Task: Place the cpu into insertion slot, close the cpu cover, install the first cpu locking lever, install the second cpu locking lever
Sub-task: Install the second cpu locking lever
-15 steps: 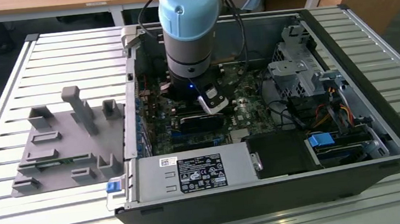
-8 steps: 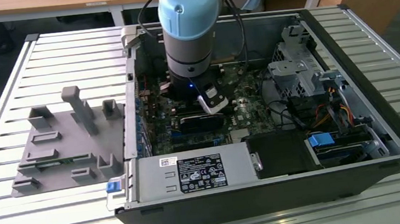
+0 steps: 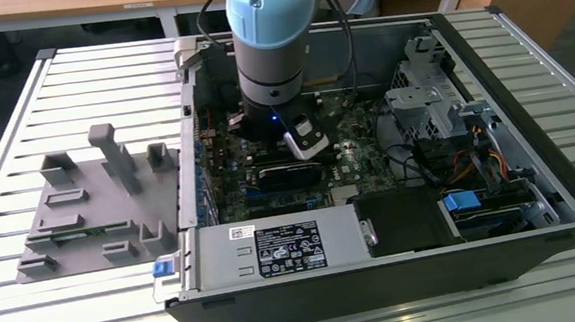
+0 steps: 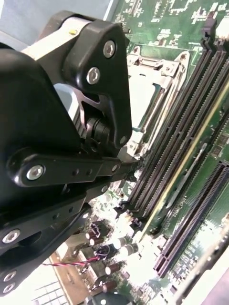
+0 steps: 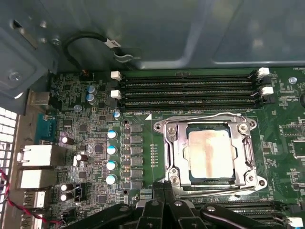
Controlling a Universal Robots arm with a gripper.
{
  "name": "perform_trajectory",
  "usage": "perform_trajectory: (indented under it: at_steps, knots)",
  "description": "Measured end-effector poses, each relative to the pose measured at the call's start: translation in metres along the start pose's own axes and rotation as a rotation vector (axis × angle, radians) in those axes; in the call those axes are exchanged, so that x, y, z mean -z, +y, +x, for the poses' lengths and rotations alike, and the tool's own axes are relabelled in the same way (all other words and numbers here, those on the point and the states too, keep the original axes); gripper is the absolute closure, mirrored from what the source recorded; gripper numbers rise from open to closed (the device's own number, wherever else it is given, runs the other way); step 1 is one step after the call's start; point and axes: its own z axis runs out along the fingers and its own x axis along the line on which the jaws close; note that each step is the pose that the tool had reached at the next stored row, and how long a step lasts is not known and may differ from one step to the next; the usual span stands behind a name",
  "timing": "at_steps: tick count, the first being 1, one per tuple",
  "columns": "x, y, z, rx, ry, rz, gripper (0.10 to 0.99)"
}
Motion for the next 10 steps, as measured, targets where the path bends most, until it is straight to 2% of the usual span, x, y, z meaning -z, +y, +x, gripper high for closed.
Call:
perform_trajectory:
  at_steps: [10]
  knots:
    - [0.0114, 0.0033, 0.0, 0.0, -0.0001, 0.0, 0.98]
